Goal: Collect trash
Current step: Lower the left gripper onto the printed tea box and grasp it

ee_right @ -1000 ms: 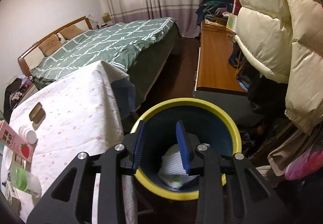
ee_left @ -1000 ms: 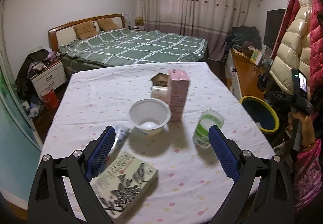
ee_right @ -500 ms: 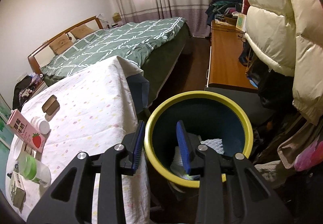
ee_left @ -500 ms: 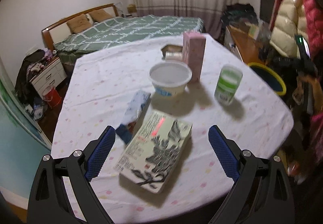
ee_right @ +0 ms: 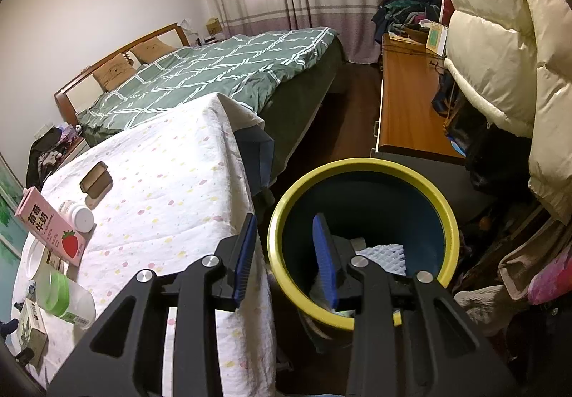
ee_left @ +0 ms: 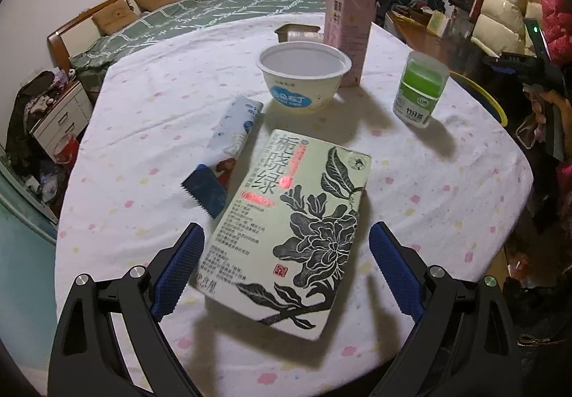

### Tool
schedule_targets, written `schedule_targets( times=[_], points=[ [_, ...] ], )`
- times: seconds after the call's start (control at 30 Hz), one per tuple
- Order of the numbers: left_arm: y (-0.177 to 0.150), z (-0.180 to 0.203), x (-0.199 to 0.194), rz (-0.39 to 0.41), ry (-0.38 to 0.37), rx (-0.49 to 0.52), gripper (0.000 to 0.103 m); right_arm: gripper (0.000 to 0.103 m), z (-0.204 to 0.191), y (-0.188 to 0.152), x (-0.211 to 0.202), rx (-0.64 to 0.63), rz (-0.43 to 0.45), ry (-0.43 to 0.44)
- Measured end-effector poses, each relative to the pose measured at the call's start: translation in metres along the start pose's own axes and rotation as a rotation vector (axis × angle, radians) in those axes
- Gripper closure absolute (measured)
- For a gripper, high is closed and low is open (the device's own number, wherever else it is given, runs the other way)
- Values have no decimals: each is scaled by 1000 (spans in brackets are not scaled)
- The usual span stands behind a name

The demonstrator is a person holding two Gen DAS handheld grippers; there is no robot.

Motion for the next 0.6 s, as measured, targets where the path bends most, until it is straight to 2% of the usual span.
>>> schedule_targets(
  times=[0.13,0.2,0.47,0.6],
  points=[
    [7,23,0,-5,-54,36,11,72,0,-1,2,-1,-7,8],
    [12,31,2,-7,-49,51,11,72,-2,-2,3,-6,-10,13],
    [30,23,24,-105,-49,-59,11,71,-7,-6,4,-19,-19,30],
    [30,23,28,-128,-30,-65,19,71,-7,-7,2,-18,-15,33]
  ],
)
Point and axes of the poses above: each gripper's, at about its wrist camera, not at the fingertips, and x roughly the way its jaws point, z to its right, y to its top, the point moved 10 cm from there along x, roughly the way its jaws point, and after that the axes turned 15 degrees about -z, right-handed, at the moved point
